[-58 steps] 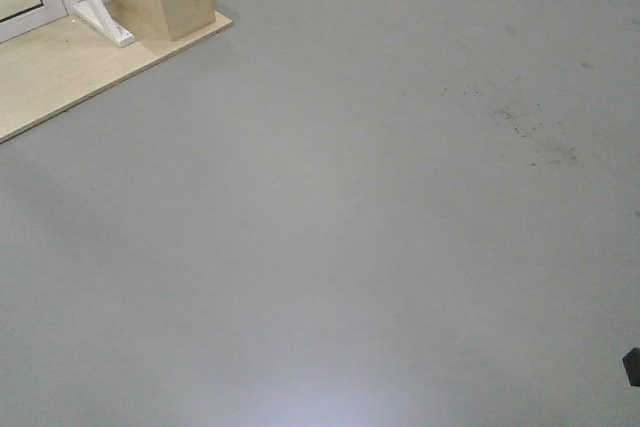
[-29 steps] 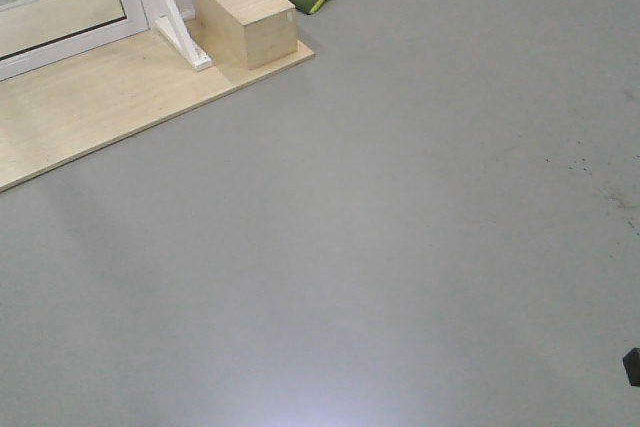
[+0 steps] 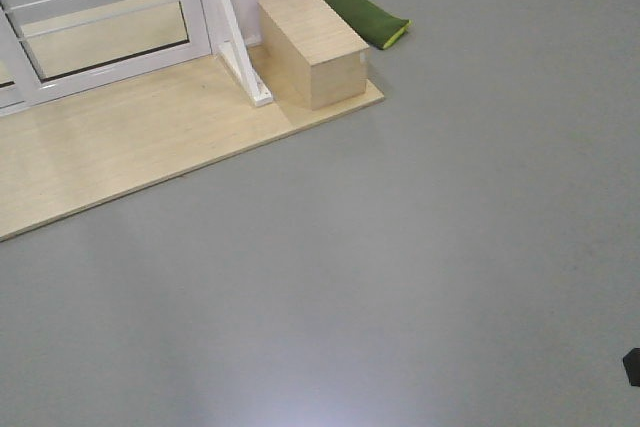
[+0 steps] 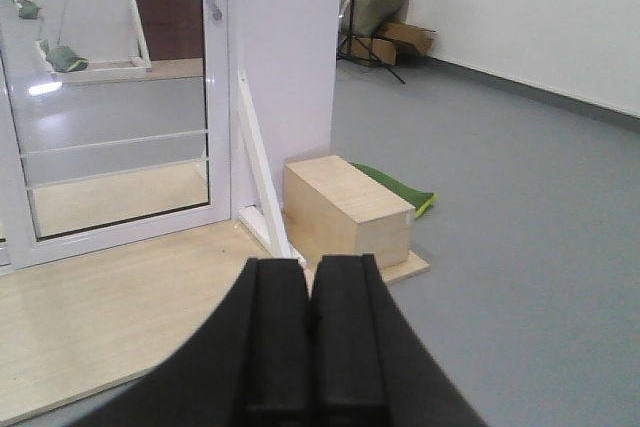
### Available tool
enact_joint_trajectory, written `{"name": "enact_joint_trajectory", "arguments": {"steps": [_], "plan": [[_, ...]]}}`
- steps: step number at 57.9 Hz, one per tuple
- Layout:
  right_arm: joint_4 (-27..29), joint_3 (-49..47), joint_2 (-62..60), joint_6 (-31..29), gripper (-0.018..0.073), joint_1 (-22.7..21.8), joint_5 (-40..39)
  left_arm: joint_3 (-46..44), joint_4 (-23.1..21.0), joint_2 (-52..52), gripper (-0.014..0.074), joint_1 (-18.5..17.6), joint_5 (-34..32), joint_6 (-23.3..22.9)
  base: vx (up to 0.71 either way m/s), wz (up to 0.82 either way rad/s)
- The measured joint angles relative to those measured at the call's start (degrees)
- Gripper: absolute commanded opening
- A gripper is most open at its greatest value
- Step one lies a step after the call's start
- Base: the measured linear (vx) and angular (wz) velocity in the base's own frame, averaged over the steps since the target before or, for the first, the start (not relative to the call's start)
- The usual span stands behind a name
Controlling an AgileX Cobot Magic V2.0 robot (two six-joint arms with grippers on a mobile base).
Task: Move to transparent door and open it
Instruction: 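Drive the base up to the transparent sliding door on the platform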
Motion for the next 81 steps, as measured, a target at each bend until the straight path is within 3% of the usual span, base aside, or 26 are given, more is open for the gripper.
{"name": "enact_joint_trajectory", "arguments": {"steps": [81], "plan": [[0.0,0.0,0.0,-0.05,-0.0009,0.0,0.0,0.0,0.0,0.0,-0.0006,0.0,0.0,0.0,0.53,0.27]]}}
